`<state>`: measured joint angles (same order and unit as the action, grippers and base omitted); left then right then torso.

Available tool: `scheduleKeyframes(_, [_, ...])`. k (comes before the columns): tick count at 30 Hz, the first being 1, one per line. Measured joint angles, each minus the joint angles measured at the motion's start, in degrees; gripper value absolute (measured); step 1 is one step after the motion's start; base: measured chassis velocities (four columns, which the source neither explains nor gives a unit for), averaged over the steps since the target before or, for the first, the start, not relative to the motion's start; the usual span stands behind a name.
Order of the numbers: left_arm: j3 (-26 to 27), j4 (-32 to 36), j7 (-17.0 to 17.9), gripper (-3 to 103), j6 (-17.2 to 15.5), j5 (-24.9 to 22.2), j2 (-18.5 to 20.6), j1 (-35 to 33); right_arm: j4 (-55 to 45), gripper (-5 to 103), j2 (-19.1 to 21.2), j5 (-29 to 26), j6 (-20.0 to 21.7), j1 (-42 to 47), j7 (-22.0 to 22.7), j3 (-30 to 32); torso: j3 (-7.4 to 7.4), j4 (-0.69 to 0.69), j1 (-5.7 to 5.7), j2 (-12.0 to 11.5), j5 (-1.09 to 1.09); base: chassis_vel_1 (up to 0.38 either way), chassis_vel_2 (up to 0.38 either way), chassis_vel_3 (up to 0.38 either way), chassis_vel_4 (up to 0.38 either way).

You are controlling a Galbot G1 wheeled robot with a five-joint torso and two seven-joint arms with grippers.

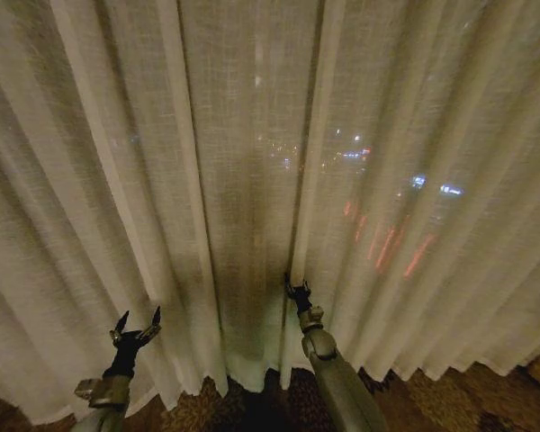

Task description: Open the curtains by pulling them apart, changing their state from closed to fully open.

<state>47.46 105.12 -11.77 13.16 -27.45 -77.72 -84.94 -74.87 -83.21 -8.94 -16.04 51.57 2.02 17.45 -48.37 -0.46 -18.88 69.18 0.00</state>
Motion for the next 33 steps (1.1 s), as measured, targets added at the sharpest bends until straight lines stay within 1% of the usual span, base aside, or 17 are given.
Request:
scheduleKeyframes(3, [0.0, 0.0, 0.0, 100, 0.0, 0.0, 0.0, 0.0, -0.36, 18, -0.02, 0.33, -0.08, 0.9, -0.14, -0.01, 0.0, 0.0, 0.0, 0.0, 0.0, 0.0, 0.0, 0.0, 0.0])
scheduleKeyframes(4, [0.0, 0.0, 0.0, 100, 0.0, 0.0, 0.0, 0.0, -0.36, 18, -0.02, 0.33, -0.08, 0.9, -0.14, -0.01, 0.0, 0.0, 0.0, 0.0, 0.0, 0.0, 0.0, 0.0, 0.0])
scheduleKeyframes(5, [0.0, 0.0, 0.0, 100, 0.0, 0.0, 0.0, 0.0, -0.6, 13, -0.03, 0.34, -0.03, 1.09, -0.14, -0.16, 0.0, 0.0, 0.0, 0.0, 0.0, 0.0, 0.0, 0.0, 0.0])
scheduleKeyframes(6, [0.0, 0.0, 0.0, 100, 0.0, 0.0, 0.0, 0.0, -0.66, 13, -0.04, 0.31, -0.02, 1.13, -0.15, -0.21, 0.0, 0.0, 0.0, 0.0, 0.0, 0.0, 0.0, 0.0, 0.0])
scheduleKeyframes(8, [0.0, 0.0, 0.0, 100, 0.0, 0.0, 0.0, 0.0, -0.99, 3, -0.45, -0.25, -0.01, 1.28, -0.4, -0.39, 0.0, 0.0, 0.0, 0.0, 0.0, 0.0, 0.0, 0.0, 0.0])
scheduleKeyframes(12, [0.0, 0.0, 0.0, 100, 0.0, 0.0, 0.0, 0.0, -1.26, 0, -0.8, -0.13, -0.18, 1.62, -1.64, -0.34, 0.0, 0.0, 0.0, 0.0, 0.0, 0.0, 0.0, 0.0, 0.0])
scheduleKeyframes(19, [0.0, 0.0, 0.0, 100, 0.0, 0.0, 0.0, 0.0, -0.79, 0, -1.53, -1.05, -0.77, 2.05, -3.14, 0.22, 0.0, 0.0, 0.0, 0.0, 0.0, 0.0, 0.0, 0.0, 0.0])
scheduleKeyframes(33, [0.0, 0.0, 0.0, 100, 0.0, 0.0, 0.0, 0.0, -0.46, 0, -1.38, -2.19, -0.4, 2.28, -4.88, 1.5, 0.0, 0.0, 0.0, 0.0, -0.01, -0.023, -0.028, 0.028, 0.03])
